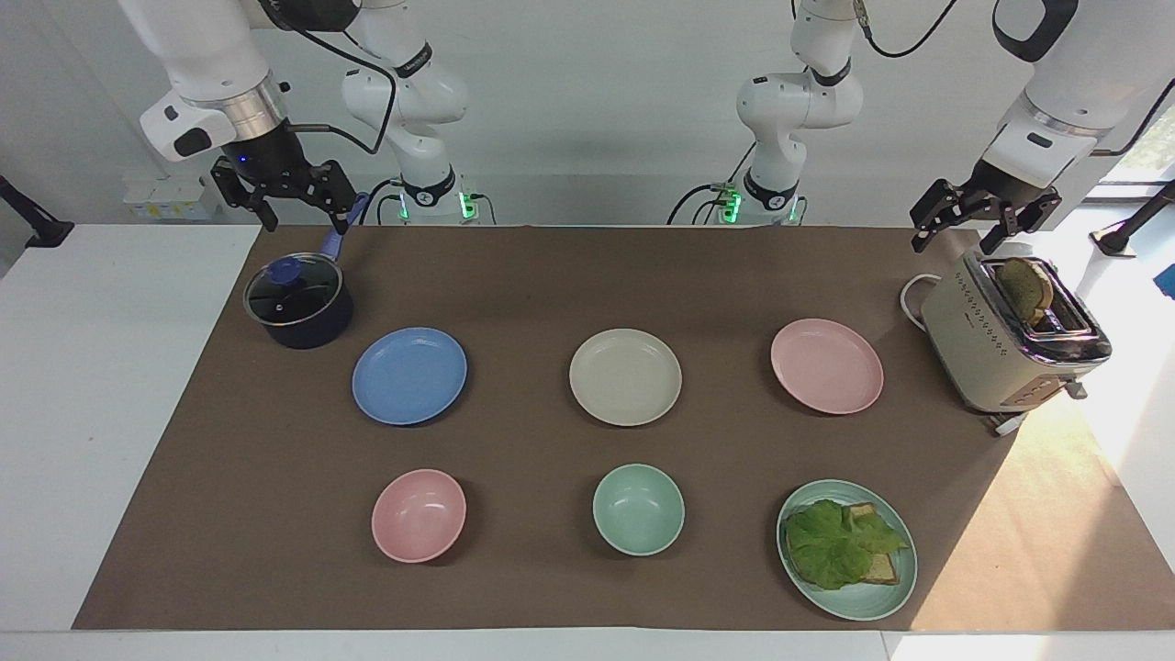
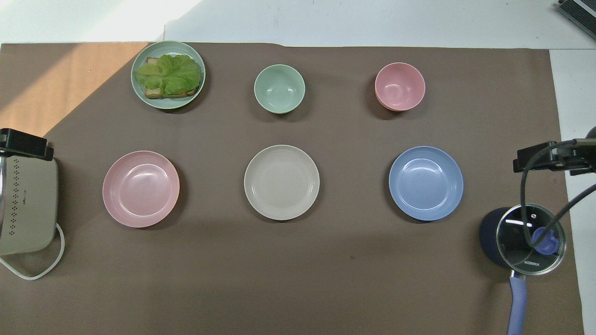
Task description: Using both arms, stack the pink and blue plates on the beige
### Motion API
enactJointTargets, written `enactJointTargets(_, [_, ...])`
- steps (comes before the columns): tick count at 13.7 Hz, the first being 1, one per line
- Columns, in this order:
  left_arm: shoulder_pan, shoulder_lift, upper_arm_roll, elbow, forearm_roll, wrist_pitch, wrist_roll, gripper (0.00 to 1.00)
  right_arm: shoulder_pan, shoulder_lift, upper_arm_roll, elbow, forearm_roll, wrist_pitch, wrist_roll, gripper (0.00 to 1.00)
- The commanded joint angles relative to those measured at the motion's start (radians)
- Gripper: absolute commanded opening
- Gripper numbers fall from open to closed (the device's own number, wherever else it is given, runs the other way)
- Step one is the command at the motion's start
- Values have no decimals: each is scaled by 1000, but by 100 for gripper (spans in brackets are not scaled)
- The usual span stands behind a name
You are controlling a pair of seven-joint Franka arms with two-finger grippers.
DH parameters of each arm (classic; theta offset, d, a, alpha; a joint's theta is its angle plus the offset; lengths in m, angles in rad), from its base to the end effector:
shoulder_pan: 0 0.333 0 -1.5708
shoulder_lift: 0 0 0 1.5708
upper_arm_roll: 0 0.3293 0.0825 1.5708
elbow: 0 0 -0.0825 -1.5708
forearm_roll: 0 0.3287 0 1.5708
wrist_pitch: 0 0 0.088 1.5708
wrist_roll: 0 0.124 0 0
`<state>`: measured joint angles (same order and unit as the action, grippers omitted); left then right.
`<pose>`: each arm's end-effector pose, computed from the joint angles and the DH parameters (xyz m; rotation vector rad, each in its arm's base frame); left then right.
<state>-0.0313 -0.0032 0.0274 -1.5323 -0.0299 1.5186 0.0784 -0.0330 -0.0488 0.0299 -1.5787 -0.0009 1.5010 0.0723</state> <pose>0.4931 -0.0057 0.6338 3.1085 -0.1302 -0.0146 0.4758 -0.0012 0.6353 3.1357 -0.1184 -0.0452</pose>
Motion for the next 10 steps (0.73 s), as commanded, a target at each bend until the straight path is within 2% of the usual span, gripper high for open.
enactJointTargets(1, [2, -38, -1, -46, 15, 18, 1, 100, -15, 0, 15, 3, -8, -8, -8, 100])
enactJointTargets(7, [7, -40, -3, -74, 15, 23, 9, 100, -15, 0, 15, 5, -8, -8, -9, 100])
enactJointTargets(10, [10, -49, -3, -176, 15, 112, 6, 100, -15, 0, 16, 3, -8, -8, -9, 100])
